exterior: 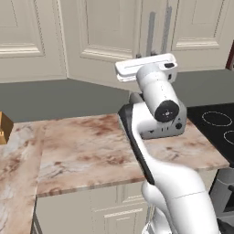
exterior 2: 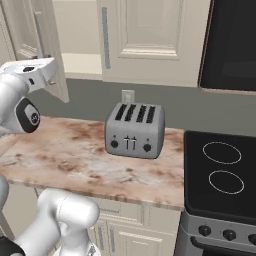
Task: The dining table condiment station is running low on condiment bottle. Refill the condiment station by opening the cabinet and taking the condiment bottle from the cabinet and placing it on the dining table.
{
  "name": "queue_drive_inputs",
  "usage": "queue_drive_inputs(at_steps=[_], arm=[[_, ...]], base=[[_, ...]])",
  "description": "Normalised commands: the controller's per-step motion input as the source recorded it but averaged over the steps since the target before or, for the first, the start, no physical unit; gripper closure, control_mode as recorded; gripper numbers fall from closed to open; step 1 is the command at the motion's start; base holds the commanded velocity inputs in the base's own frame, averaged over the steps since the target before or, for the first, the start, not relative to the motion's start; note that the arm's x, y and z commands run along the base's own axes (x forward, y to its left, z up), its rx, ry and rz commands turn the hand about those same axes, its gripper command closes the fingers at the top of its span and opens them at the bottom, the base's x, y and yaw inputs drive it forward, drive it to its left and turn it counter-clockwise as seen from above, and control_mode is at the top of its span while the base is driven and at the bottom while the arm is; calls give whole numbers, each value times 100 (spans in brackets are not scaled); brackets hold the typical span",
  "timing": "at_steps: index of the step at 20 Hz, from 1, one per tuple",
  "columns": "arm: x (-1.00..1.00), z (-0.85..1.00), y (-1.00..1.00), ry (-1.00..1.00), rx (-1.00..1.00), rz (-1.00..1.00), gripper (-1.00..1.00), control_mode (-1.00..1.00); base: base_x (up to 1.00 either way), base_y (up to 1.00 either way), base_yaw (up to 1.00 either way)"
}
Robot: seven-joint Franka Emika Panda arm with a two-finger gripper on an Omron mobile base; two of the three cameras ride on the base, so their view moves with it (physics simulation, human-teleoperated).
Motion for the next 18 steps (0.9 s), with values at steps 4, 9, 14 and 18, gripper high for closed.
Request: queue_drive_inputs(at_steps=[4, 9, 14, 18], arm=[[-53, 4, 61, 15, 0, 0, -100, -100], [-73, -7, 32, 14, 0, 0, -100, -100], [-100, -23, 2, 10, 0, 0, -100, -100], [-100, -6, -1, 2, 2, 0, -100, -100]], base=[[0, 0, 0], [0, 0, 0], [0, 0, 0], [0, 0, 0]])
